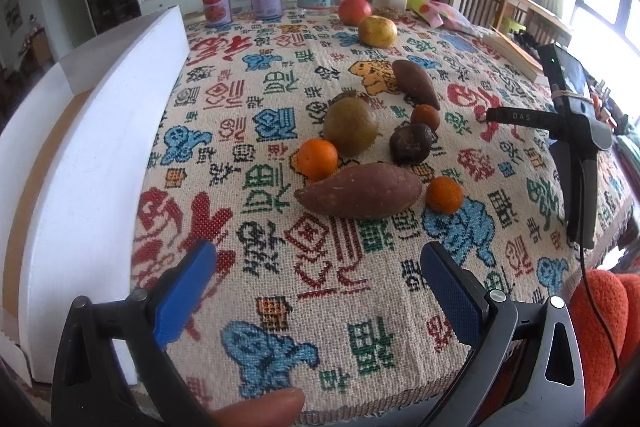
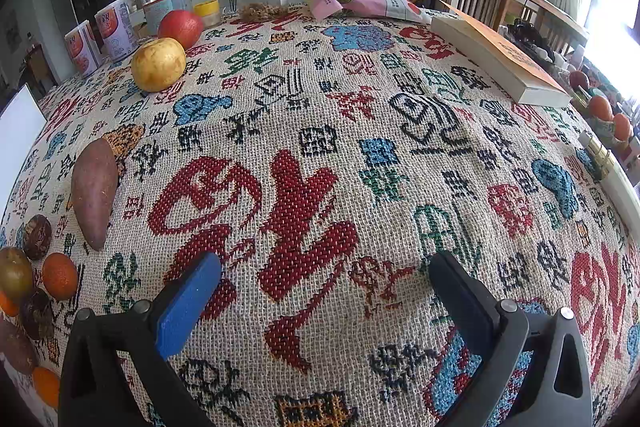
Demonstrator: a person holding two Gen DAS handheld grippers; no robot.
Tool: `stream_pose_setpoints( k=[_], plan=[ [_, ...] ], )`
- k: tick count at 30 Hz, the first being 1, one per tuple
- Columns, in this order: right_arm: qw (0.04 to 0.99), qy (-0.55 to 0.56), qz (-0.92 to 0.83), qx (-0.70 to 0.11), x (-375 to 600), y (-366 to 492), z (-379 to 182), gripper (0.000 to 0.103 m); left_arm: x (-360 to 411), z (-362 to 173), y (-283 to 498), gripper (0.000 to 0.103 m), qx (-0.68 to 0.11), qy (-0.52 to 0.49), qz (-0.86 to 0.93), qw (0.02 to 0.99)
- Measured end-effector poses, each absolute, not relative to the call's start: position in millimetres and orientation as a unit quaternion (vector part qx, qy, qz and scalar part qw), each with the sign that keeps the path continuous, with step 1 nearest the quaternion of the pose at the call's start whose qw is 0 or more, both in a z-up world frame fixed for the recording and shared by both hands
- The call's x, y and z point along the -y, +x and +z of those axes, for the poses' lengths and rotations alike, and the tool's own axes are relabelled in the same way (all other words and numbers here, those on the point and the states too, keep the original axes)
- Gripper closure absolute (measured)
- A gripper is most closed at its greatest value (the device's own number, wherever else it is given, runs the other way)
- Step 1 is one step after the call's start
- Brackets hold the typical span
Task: Organize fruits
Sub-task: 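Move the left tool toward the large sweet potato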
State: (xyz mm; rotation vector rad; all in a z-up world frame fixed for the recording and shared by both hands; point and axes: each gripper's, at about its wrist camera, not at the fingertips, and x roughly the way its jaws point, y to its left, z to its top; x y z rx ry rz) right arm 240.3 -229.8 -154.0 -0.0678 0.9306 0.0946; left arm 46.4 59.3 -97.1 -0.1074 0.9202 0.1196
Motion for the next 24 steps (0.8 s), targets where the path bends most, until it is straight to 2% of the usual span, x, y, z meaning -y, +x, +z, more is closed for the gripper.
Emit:
stream_pose_setpoints(
  k=[9, 12, 24],
  plan=[
    [0.892, -0.033, 0.046, -0.448, 230, 240, -154, 0.000, -59, -143, 78, 0.001, -0.488, -0.051, 0.068, 0.869],
    [0.892, -0.033, 0.046, -0.448, 230, 240, -154, 0.000, -57, -143, 68, 0.000, -0.462, -0.042, 0.072, 0.883],
    [0.893, -0.028, 0.038, -0.448, 230, 241, -154, 0.000, -57, -145, 72, 0.000, -0.446, -0.052, 0.096, 0.888]
  ],
)
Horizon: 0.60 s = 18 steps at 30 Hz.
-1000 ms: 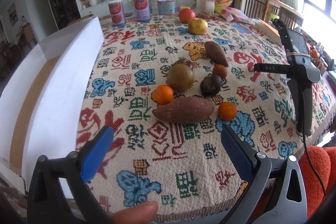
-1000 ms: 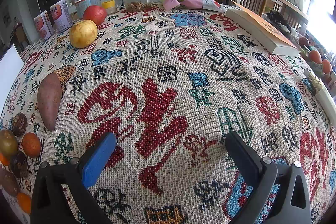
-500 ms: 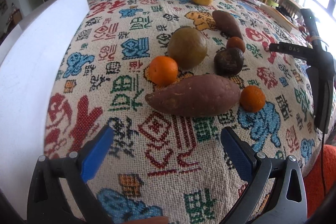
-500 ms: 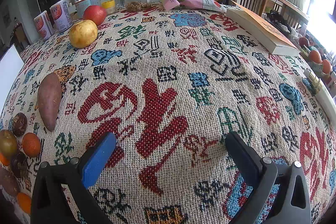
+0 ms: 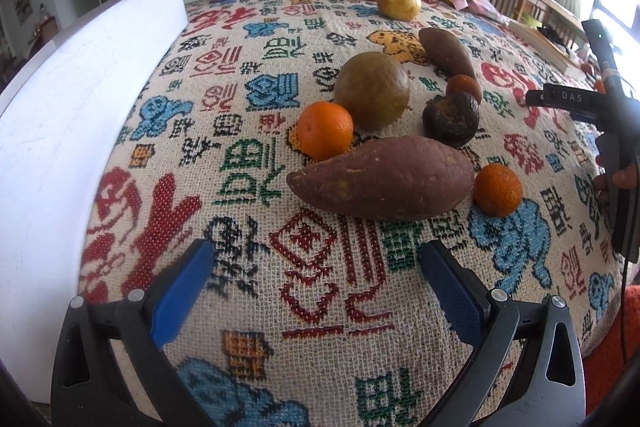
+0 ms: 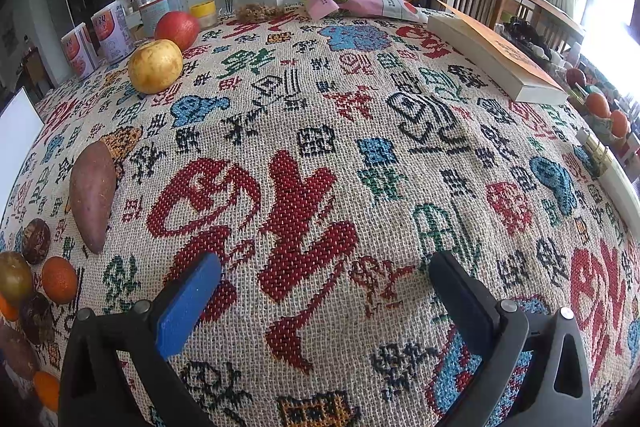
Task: Organize fruits
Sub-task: 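Move the left tool toward the large sweet potato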
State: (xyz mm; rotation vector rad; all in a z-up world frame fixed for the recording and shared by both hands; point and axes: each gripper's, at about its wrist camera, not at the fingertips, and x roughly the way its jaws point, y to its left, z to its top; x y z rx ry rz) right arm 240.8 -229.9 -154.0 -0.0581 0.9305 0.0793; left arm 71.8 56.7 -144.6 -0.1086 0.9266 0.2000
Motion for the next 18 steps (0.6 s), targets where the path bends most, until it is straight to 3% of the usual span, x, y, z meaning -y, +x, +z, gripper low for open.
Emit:
stream_pose_setpoints(
  k=[6, 9, 13, 18],
  plan=[
    [0.888, -0.039, 0.065, -0.453, 232, 234, -153, 0.000, -58, -145, 73, 0.001, -0.451, -0.047, 0.084, 0.888],
    [0.897, 0.018, 0.059, -0.437, 245, 208, -145, 0.000, -59, -134, 77, 0.002, -0.472, -0.026, 0.041, 0.880],
    [0.918, 0.131, 0.050, -0.370, 259, 147, -111, 0.000, -49, -99, 79, 0.002, -0.403, 0.020, -0.042, 0.914],
    [0.937, 0.178, 0.067, -0.294, 250, 91, -88, 0.000, -15, -104, 105, 0.002, -0.401, 0.100, -0.131, 0.901]
  ],
)
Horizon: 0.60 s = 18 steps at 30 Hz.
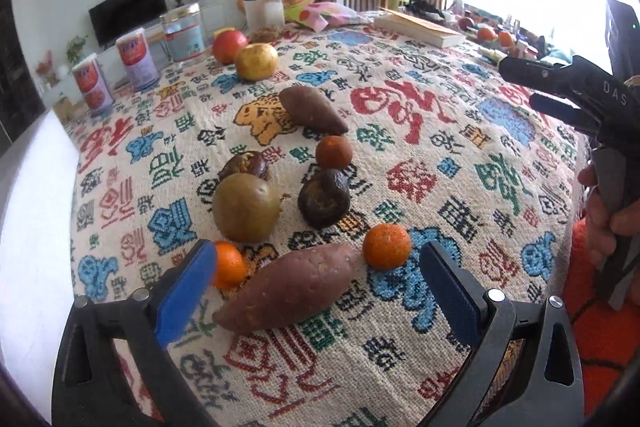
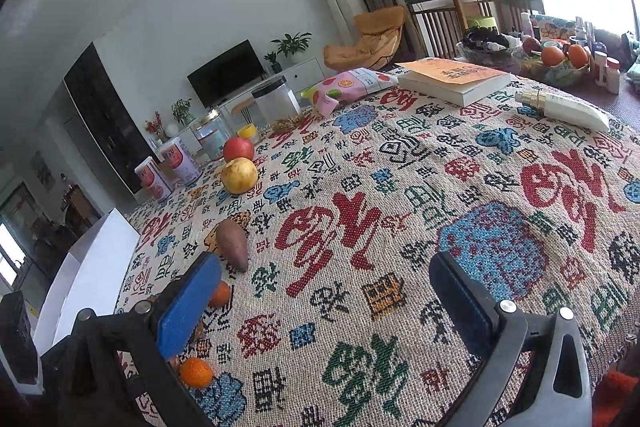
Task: Organize fruits
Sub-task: 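Move the left tool toward the large sweet potato, then close the left tool around the large sweet potato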
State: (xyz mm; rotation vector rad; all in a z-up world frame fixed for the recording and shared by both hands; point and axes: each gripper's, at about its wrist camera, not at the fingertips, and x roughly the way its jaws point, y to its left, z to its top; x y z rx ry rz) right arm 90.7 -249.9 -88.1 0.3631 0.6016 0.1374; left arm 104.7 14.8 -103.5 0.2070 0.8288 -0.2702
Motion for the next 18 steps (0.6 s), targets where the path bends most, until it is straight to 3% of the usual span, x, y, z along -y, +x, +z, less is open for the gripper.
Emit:
stream_pose_setpoints(
  k=[2, 4, 18],
  plan=[
    [0.937, 0.173, 0.075, -0.293, 245, 88, -85, 0.000, -1, -115, 110, 0.005, -0.417, 0.141, -0.136, 0.887],
    [0.941, 0.161, 0.068, -0.289, 242, 87, -82, 0.000, 6, -120, 106, 0.014, -0.422, 0.159, -0.144, 0.881],
    [0.935, 0.192, 0.088, -0.284, 254, 87, -86, 0.000, 5, -129, 116, 0.018, -0.443, 0.221, -0.148, 0.856]
  ],
)
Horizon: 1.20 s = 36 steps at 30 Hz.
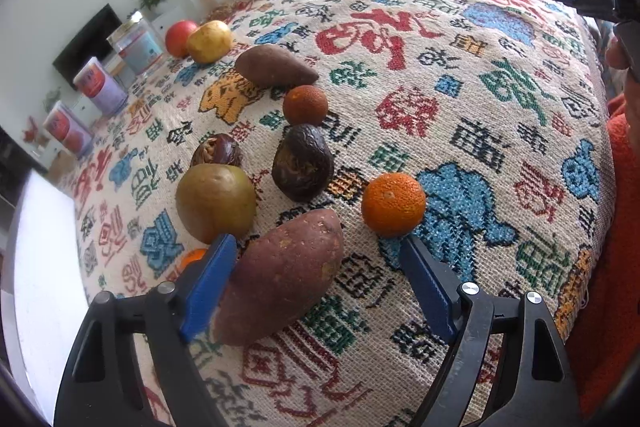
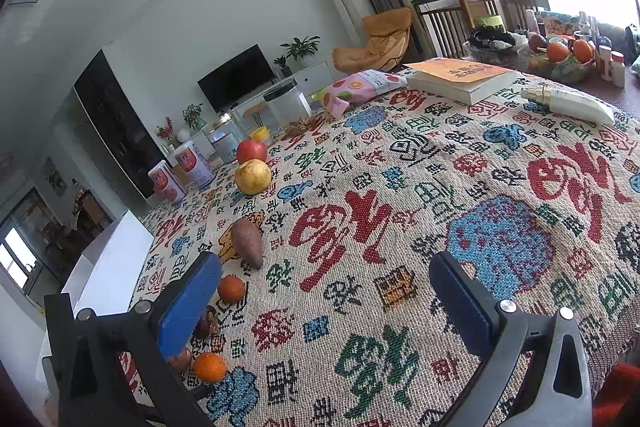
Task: Organize fruits
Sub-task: 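Close the left tool around the large sweet potato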
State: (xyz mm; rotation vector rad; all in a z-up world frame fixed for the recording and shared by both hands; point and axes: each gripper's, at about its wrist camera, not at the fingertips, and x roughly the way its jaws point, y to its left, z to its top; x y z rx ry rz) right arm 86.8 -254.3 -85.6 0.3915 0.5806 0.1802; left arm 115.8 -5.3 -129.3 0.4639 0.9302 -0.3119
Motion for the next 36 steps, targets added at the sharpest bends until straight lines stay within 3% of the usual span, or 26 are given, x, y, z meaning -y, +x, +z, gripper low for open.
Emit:
stream_pose_setpoints(
  k=[2, 9, 15, 19, 20, 22, 36],
  plan=[
    [0.937, 0.187, 0.094, -0.279, 252, 85, -84, 0.000, 4, -129, 118, 0.019, -0.449, 0.218, -0.153, 0.853],
    [0.940, 0.179, 0.104, -0.272, 249, 83, -81, 0.000, -1, -120, 111, 0.038, -0.456, 0.250, -0.172, 0.837],
    [0.939, 0.175, 0.110, -0.276, 246, 84, -81, 0.000, -4, -128, 122, 0.036, -0.457, 0.238, -0.160, 0.842],
    [0.940, 0.173, 0.110, -0.272, 245, 83, -80, 0.000, -8, -129, 128, 0.028, -0.463, 0.218, -0.156, 0.845],
    [0.940, 0.174, 0.110, -0.273, 246, 83, -80, 0.000, -10, -129, 129, 0.029, -0.473, 0.207, -0.160, 0.841],
    [0.939, 0.177, 0.110, -0.273, 247, 83, -81, 0.000, -16, -127, 129, 0.048, -0.490, 0.181, -0.171, 0.835],
    [0.937, 0.182, 0.115, -0.274, 249, 84, -81, 0.000, -13, -125, 111, 0.046, -0.496, 0.199, -0.162, 0.829]
  ],
)
